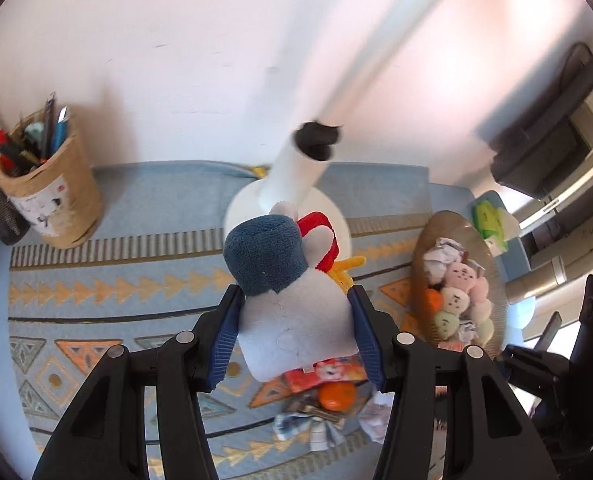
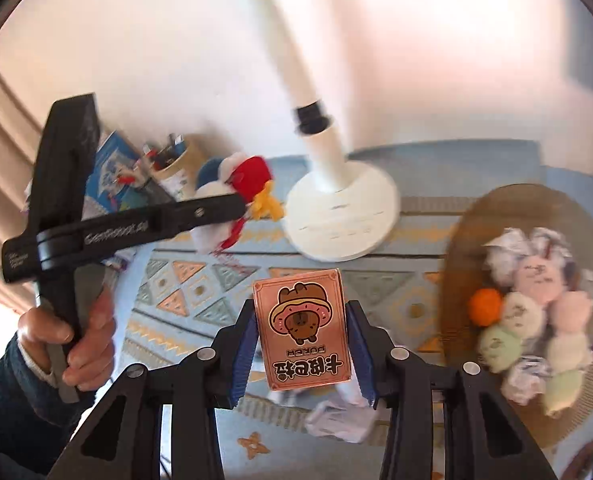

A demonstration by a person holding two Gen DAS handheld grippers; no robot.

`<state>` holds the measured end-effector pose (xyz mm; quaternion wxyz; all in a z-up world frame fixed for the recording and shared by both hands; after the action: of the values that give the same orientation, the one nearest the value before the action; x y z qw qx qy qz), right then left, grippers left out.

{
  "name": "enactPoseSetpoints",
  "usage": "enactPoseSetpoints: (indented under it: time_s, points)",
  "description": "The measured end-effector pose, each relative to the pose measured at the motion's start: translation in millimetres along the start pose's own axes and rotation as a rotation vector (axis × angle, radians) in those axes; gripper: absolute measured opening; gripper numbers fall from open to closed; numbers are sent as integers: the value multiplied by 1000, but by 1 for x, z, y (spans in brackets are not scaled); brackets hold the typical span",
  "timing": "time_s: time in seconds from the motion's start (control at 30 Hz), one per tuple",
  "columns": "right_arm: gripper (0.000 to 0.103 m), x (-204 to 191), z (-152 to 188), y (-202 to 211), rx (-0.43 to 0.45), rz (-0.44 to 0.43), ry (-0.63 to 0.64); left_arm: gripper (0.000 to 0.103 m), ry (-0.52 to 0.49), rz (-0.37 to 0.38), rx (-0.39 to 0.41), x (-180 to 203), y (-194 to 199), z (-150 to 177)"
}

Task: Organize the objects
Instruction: 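Carry the plush bird and pink box to the glass plate and release both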

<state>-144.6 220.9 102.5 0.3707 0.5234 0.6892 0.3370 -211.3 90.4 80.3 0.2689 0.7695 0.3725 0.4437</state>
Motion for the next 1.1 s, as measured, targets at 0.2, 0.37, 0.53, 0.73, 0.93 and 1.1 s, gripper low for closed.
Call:
enactPoseSetpoints:
  time_s: [0.2, 0.37, 0.53, 0.73, 0.93, 1.1]
  points:
    - [42, 131, -9, 35, 31, 269, -248, 51, -146, 82, -26, 103, -27, -13]
    - [46, 177, -3, 45, 27, 275, -325, 51, -230, 88, -62, 159, -62, -11]
    - [64, 187, 17, 49, 15, 254, -347, 66, -211, 66, -132, 174, -87, 0]
    - [65, 170, 36, 50, 2, 194, -311, 66, -121, 29, -156, 155, -77, 27]
    - [65, 129, 44, 42, -32, 109, -233, 66, -47, -57, -134, 115, -42, 62]
    - [65, 79, 52, 31, -63, 43, -123, 66, 87, -120, -120, 65, -13, 92]
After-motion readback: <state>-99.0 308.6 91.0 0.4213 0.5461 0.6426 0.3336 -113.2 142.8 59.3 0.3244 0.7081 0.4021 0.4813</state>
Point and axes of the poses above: each gripper's, at about its wrist camera, not at the fingertips, and y roughly against the way its jaws point, x to its right, z to its underside, the point moved 9 cm from there along -y, roughly the way its jaws point, and after that the axes turned 8 degrees about z, right-handed, at the moved point
